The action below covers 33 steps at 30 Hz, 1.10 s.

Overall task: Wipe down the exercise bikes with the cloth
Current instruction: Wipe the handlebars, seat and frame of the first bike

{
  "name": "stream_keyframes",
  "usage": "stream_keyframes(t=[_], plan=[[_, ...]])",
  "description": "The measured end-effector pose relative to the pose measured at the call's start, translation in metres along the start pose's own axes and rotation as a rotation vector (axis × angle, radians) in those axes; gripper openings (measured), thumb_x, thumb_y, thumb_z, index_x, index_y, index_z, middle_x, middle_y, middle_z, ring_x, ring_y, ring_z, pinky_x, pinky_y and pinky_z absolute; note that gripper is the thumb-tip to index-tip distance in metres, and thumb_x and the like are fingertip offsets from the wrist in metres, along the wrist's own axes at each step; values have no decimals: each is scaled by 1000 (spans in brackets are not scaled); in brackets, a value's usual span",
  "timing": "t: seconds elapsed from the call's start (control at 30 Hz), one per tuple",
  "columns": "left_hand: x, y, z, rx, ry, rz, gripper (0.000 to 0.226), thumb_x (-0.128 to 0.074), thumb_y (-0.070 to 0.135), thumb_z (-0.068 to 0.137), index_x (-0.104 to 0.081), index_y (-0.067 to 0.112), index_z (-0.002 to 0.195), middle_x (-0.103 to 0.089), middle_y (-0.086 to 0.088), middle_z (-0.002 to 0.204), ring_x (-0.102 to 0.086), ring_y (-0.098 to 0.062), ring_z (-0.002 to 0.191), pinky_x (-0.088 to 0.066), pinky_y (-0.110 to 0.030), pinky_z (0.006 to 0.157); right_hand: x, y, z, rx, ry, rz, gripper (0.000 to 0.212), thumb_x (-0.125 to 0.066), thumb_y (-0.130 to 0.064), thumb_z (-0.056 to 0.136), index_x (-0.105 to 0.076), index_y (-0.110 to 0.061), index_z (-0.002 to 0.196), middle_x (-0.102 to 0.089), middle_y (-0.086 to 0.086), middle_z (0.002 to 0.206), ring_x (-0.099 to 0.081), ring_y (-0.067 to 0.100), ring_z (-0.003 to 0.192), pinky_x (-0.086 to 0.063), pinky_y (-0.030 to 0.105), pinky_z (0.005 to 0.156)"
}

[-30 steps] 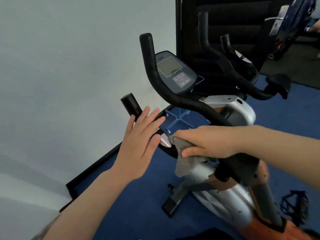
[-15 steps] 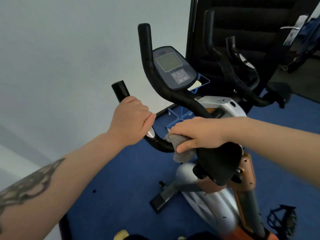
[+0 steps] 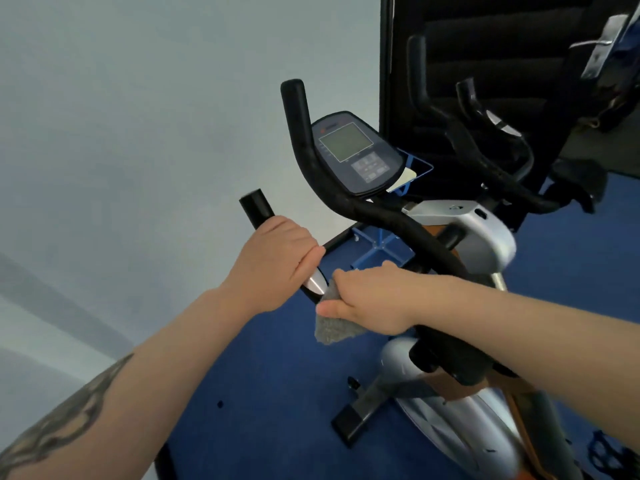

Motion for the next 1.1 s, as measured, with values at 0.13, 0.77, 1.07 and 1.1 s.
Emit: stream_keyframes(t=[0.13,0.77,1.07,1.1], plan=[[21,-19,-2,-3,23,-44,39,-36,31,100,-72,17,97,-68,4,117,-55,-17,122,-16,-28,117,1,-9,-10,-75,228,-77,28,-44,-34,103,-30,-44,126,-38,-5,93,-47,23,88,-37,45,92],[32,-71,-4,65,49,-340,35,-46,15,101,-56,9,134,-50,-2,141,-45,-11,128,-31,-13,106,46,-22,34,-446,654,332,29,-28,-34,102,-36,-21,126,-44,-2,99,-43,21,68,-31,33,50],[23,-86,19,138,9,-756,25,-35,21,103,-59,18,97,-59,17,89,-57,-5,87,-43,-16,80,55,-20,54,-502,667,376,63,-17,-75,84,-39,-24,112,-51,-8,87,-55,24,70,-38,35,56],[21,-86,18,149,9,-799,26,-34,21,103,-58,20,97,-59,17,88,-57,-3,87,-43,-15,80,59,-19,61,-448,667,481,63,-24,-77,83,-41,-24,112,-53,-8,86,-56,22,73,-42,37,60]])
Point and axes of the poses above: each hand's wrist, its own z-axis towards the middle knuckle, its own x-axis out of the back of the hand, y = z × x, the point moved 8 cm from there along z, towards the middle knuckle
